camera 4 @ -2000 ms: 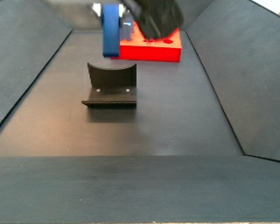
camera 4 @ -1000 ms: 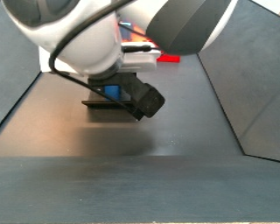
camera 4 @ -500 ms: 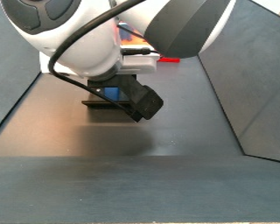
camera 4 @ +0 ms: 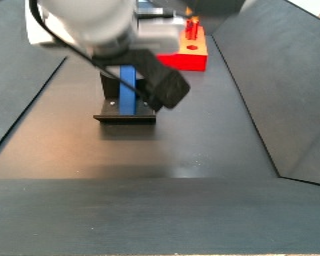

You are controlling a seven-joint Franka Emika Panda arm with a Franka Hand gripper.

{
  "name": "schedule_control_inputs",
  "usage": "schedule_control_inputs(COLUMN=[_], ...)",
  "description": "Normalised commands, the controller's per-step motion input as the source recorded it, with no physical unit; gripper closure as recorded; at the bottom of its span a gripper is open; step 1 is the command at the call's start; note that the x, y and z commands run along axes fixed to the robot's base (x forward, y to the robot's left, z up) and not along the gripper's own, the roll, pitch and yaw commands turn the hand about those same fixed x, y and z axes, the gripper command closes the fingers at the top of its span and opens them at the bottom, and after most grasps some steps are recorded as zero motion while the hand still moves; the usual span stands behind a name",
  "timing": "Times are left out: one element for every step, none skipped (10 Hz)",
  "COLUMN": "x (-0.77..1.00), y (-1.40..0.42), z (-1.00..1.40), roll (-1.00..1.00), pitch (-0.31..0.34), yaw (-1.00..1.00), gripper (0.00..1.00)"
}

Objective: Pick up the rectangle object. Move up. Place the rectangle object on the fixture. Regrasp the rectangle object. Move to above the board. Insert the rectangle object.
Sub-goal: Regrasp the rectangle object.

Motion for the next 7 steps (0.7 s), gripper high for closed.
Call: schedule_control_inputs(x=[-0.03, -0.03, -0.03, 0.01, 0.01, -0.02, -0.04], y=[0.0, 0.0, 0.0, -1.0, -1.0, -1.0, -1.0], z=[0.66, 0.48, 0.3, 0.98, 0.92, 0.91, 0.89], roll=[0.06, 0.05, 0.05, 1.0, 1.0, 1.0, 1.0], pitch=[0.071, 0.074, 0.067, 0.061, 0.058, 0.051, 0.046], yaw=[-0.01, -0.01, -0.02, 0.01, 0.01, 0.01, 0.01], gripper=[0.0, 0.0, 0.0, 0.0, 0.0, 0.0, 0.0])
